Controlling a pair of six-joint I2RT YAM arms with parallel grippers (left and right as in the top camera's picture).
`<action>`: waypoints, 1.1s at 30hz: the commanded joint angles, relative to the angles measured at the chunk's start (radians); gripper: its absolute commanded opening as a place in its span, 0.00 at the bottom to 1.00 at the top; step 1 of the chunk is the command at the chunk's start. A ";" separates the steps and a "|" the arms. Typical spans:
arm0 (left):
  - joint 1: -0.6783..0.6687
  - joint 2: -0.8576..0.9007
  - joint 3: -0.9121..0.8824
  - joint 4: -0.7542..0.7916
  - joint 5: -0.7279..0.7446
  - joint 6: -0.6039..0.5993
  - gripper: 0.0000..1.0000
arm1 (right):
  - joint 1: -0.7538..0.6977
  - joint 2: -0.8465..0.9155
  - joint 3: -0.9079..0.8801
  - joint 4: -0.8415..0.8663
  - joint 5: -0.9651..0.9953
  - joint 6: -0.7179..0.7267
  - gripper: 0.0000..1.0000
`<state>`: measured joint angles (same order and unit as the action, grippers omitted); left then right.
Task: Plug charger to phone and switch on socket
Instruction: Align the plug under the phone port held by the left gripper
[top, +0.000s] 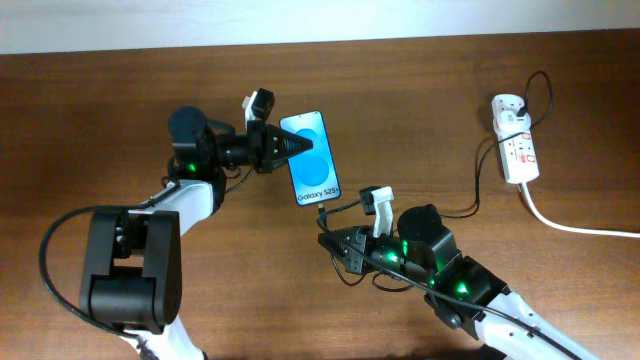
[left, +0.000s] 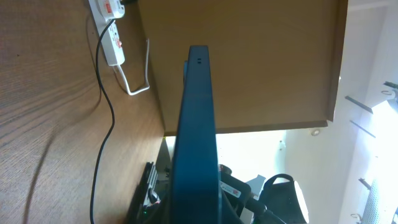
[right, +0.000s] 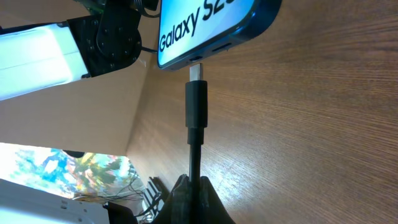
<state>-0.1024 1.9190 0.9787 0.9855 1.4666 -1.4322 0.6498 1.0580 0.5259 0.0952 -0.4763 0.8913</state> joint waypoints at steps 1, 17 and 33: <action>0.005 0.000 0.016 0.009 0.011 0.020 0.00 | 0.005 -0.015 0.016 0.006 -0.001 -0.016 0.04; 0.004 0.000 0.016 0.009 0.038 0.019 0.00 | 0.005 -0.002 0.016 0.018 0.025 -0.015 0.04; -0.010 0.000 0.016 0.009 0.027 0.005 0.00 | 0.005 0.016 0.016 0.026 0.024 -0.016 0.04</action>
<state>-0.1043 1.9190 0.9787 0.9855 1.4765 -1.4330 0.6498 1.0679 0.5259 0.1074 -0.4717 0.8860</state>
